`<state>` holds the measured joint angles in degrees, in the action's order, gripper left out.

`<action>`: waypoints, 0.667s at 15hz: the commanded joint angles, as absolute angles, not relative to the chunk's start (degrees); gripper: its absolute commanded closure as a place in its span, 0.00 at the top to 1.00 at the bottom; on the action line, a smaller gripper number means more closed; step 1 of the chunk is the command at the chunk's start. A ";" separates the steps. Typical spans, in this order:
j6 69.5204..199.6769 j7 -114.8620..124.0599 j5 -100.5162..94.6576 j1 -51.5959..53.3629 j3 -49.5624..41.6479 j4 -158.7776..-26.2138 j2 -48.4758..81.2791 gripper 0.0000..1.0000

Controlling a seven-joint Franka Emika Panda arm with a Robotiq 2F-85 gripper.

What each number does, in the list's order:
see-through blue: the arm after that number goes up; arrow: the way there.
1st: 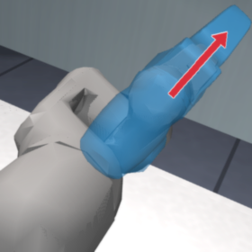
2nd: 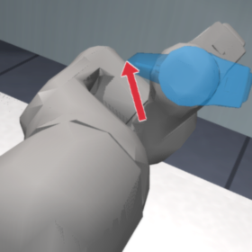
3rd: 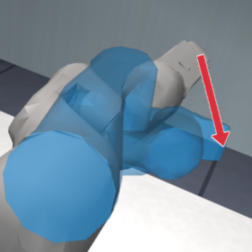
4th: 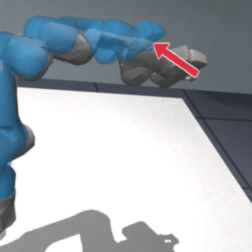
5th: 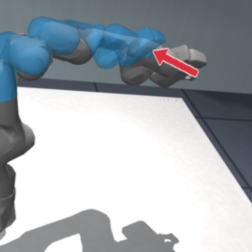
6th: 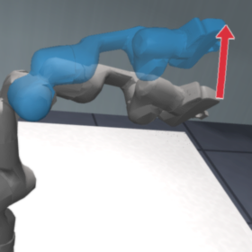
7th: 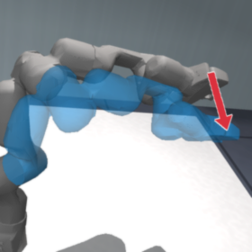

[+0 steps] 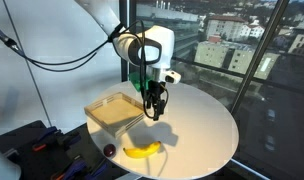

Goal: Put the banana in the box

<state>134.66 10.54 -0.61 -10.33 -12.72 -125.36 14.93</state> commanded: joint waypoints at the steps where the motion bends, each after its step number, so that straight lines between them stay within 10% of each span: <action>1: 136.37 10.68 -1.18 -10.32 -12.80 -126.44 14.89 1.00; 10: 139.85 10.64 -1.38 -10.22 -12.96 -128.24 16.45 1.00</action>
